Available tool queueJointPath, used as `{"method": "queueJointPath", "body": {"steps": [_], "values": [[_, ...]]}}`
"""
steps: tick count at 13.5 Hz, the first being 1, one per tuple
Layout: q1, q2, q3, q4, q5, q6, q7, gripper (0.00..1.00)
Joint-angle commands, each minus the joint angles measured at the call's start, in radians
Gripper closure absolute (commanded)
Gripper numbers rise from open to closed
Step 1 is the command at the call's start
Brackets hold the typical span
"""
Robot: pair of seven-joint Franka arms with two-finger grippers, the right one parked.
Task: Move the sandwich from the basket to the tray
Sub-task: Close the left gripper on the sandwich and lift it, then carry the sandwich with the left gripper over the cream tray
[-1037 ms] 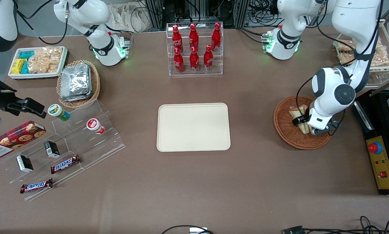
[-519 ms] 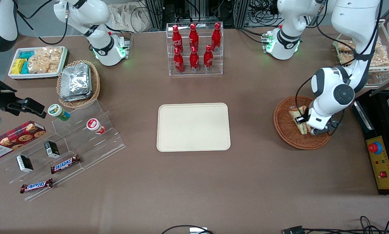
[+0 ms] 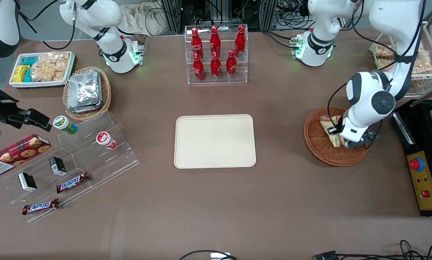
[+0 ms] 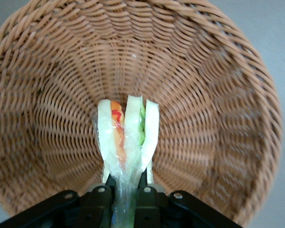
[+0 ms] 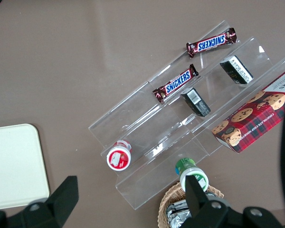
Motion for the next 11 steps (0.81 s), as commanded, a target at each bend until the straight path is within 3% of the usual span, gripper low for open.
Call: {"method": "queueJointPath", "body": {"steps": [1, 3, 7, 11], "values": [[-0.005, -0.138, -0.005, 0.015, -0.003, -0.151, -0.013, 1.00], [-0.005, -0.197, -0.012, 0.105, -0.003, -0.324, -0.001, 1.00], [-0.005, -0.194, -0.045, 0.453, -0.003, -0.721, 0.002, 1.00], [-0.005, -0.127, -0.144, 0.720, -0.031, -0.909, -0.004, 1.00]]}}
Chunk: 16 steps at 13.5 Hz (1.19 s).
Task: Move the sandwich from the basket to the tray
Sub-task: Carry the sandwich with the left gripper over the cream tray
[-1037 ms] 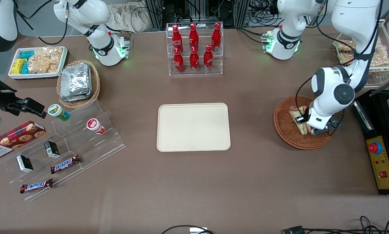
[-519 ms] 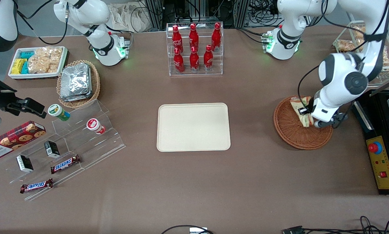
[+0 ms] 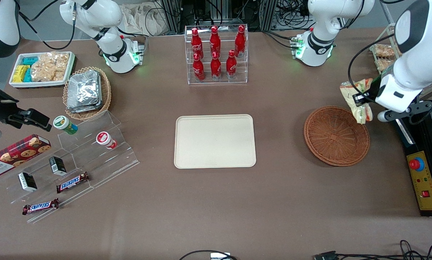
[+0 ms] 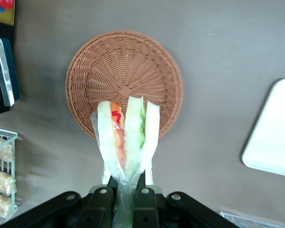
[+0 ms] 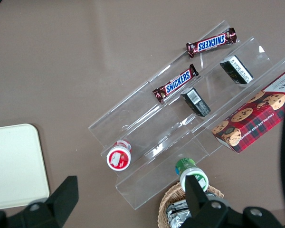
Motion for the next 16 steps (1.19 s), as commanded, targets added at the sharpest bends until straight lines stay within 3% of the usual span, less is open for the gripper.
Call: {"method": "queueJointPath", "body": {"steps": [1, 3, 7, 9, 13, 16], "values": [[-0.003, 0.107, -0.081, 0.190, -0.036, -0.087, -0.009, 1.00], [-0.003, 0.170, -0.198, 0.275, -0.049, -0.095, -0.034, 1.00], [-0.003, 0.408, -0.484, 0.457, -0.029, -0.072, -0.389, 1.00], [-0.003, 0.482, -0.568, 0.467, 0.064, -0.002, -0.448, 1.00], [-0.037, 0.581, -0.570, 0.313, 0.128, 0.288, -0.474, 1.00], [-0.057, 0.693, -0.570, 0.265, 0.250, 0.426, -0.547, 1.00]]}}
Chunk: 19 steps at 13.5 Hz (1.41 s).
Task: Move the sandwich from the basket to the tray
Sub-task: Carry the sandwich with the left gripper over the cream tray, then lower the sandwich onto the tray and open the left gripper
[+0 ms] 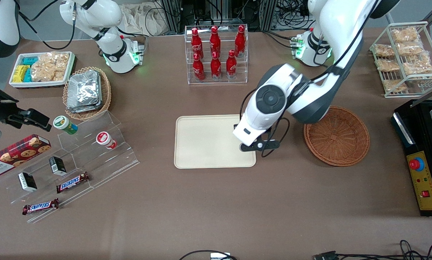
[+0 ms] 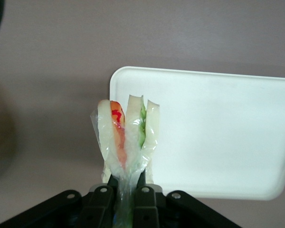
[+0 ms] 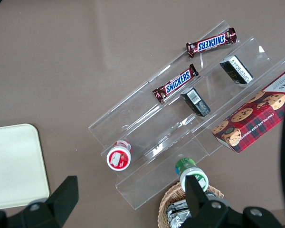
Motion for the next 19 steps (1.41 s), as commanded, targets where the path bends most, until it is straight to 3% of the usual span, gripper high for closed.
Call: {"method": "queueJointPath", "body": {"steps": [1, 4, 10, 11, 12, 13, 14, 19], "values": [[-0.027, 0.086, -0.009, -0.010, 0.098, 0.098, -0.070, 1.00], [-0.032, 0.161, -0.009, -0.033, 0.181, 0.179, -0.070, 1.00], [-0.032, 0.187, -0.008, -0.093, 0.192, 0.282, -0.070, 1.00], [-0.030, 0.187, -0.008, -0.096, 0.190, 0.284, -0.073, 0.92], [-0.029, 0.186, -0.008, -0.097, 0.190, 0.282, -0.076, 0.71], [-0.027, 0.187, -0.008, -0.097, 0.184, 0.282, -0.081, 0.08], [-0.026, 0.186, -0.008, -0.102, 0.185, 0.282, -0.090, 0.00], [-0.021, 0.177, -0.008, -0.102, 0.178, 0.273, -0.111, 0.00]]}}
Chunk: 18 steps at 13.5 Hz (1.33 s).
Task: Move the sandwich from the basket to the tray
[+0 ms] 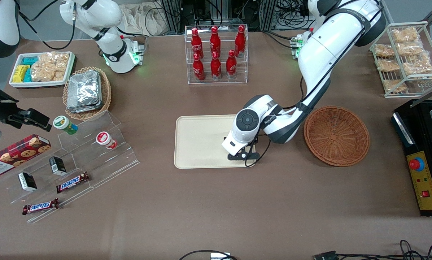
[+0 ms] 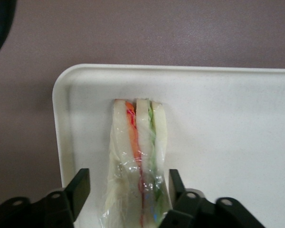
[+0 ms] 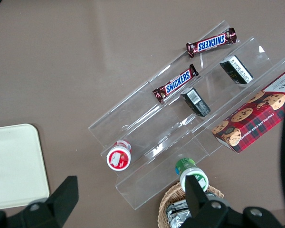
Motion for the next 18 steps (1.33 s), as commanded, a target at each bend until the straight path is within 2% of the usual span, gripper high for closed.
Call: {"method": "queueJointPath", "body": {"steps": [1, 4, 6, 9, 10, 13, 15, 18], "values": [[0.008, -0.025, -0.008, -0.017, 0.009, 0.006, -0.053, 0.00], [0.010, -0.067, -0.012, -0.009, 0.003, -0.007, -0.094, 0.00], [0.012, -0.129, -0.014, 0.004, -0.011, -0.082, -0.091, 0.00], [0.013, -0.281, 0.002, 0.000, -0.089, -0.206, -0.074, 0.00], [0.012, -0.336, 0.029, 0.002, -0.103, -0.266, -0.073, 0.00], [0.010, -0.504, 0.142, 0.000, -0.210, -0.409, -0.044, 0.00], [0.004, -0.608, 0.243, -0.012, -0.267, -0.496, 0.103, 0.00], [-0.001, -0.763, 0.423, -0.086, -0.310, -0.540, 0.339, 0.00]]}}
